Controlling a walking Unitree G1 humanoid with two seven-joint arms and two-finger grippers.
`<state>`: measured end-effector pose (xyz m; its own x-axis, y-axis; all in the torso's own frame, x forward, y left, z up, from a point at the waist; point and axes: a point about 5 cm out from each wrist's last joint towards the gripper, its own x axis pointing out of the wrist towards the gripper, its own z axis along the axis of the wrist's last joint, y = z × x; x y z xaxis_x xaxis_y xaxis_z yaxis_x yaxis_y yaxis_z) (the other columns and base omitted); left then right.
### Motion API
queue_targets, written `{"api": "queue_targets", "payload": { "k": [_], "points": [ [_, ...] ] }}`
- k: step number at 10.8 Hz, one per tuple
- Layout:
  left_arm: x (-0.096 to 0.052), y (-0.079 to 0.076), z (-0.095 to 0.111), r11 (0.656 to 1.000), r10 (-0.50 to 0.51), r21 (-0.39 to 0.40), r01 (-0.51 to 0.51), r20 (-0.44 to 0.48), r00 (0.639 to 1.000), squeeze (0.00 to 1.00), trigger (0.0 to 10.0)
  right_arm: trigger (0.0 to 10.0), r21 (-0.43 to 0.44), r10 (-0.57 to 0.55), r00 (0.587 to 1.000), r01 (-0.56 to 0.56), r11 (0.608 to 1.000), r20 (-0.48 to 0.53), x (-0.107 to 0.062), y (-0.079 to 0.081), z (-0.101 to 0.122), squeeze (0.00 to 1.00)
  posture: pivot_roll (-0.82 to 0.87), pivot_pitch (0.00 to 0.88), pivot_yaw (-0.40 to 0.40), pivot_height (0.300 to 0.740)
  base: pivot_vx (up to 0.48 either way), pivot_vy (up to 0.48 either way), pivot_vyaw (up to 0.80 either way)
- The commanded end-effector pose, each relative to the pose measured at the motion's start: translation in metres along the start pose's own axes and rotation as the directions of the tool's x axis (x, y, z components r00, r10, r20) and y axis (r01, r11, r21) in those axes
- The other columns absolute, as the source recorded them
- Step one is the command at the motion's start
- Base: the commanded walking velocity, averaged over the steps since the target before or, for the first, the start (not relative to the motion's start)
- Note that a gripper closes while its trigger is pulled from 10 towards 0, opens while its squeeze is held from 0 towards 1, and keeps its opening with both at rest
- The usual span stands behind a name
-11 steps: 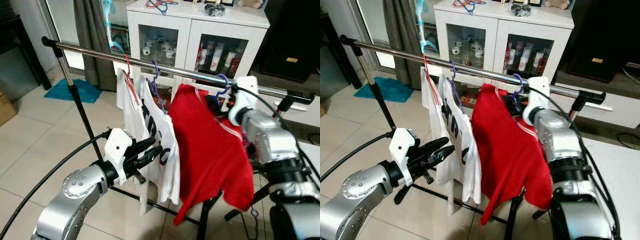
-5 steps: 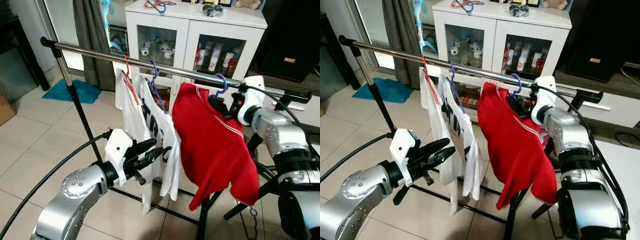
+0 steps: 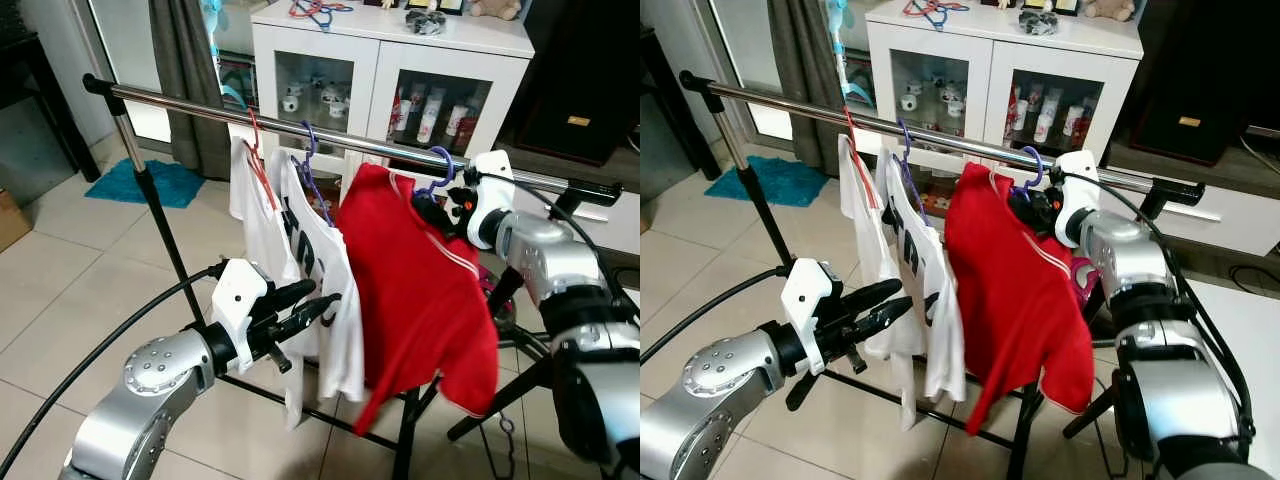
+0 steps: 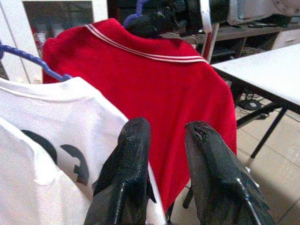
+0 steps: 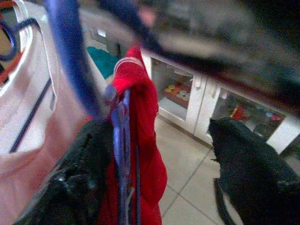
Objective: Hang hanger
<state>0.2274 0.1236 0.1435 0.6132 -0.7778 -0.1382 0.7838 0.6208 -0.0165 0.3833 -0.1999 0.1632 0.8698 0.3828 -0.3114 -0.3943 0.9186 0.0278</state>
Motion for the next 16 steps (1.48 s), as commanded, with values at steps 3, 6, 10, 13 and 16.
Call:
{"api": "queue_targets", "payload": {
  "k": [3,6,10,13,16],
  "points": [
    [0.0001,-0.0040,-0.0003,0.999,-0.034,0.010,0.034,-0.006,0.999,0.00,10.0,0.0,0.091,0.008,0.998,-0.002,0.996,-0.064,-0.0013,-0.0057,-0.0072,0.00,0.10,0.000,-0.028,0.740,0.000,0.000,0.00],
    [0.0008,-0.0042,-0.0008,0.999,-0.046,0.013,0.046,-0.010,0.999,0.00,10.0,0.0,0.088,0.014,0.997,-0.007,0.996,-0.078,-0.0005,-0.0057,-0.0088,0.00,0.09,0.000,-0.026,0.740,0.000,0.000,0.00],
    [0.0024,-0.0056,-0.0013,0.998,-0.055,0.020,0.055,-0.017,0.998,0.00,10.0,0.0,0.085,0.016,0.997,-0.009,0.996,-0.078,0.0032,-0.0021,-0.0076,0.00,0.10,0.000,-0.026,0.740,0.000,0.000,0.00],
    [0.0024,-0.0059,-0.0017,0.998,-0.057,0.021,0.058,-0.017,0.998,0.00,10.0,0.0,0.090,0.026,0.997,-0.020,0.996,-0.073,0.0047,0.0007,-0.0079,0.00,0.10,0.000,-0.027,0.740,0.000,0.000,0.00],
    [0.0038,-0.0024,-0.0037,1.000,-0.011,0.022,0.012,-0.014,1.000,0.00,10.0,0.0,0.093,0.054,0.998,-0.050,0.994,-0.042,0.0019,0.0022,-0.0064,0.00,0.09,0.000,-0.030,0.740,0.000,0.000,0.00]
  ]
}}
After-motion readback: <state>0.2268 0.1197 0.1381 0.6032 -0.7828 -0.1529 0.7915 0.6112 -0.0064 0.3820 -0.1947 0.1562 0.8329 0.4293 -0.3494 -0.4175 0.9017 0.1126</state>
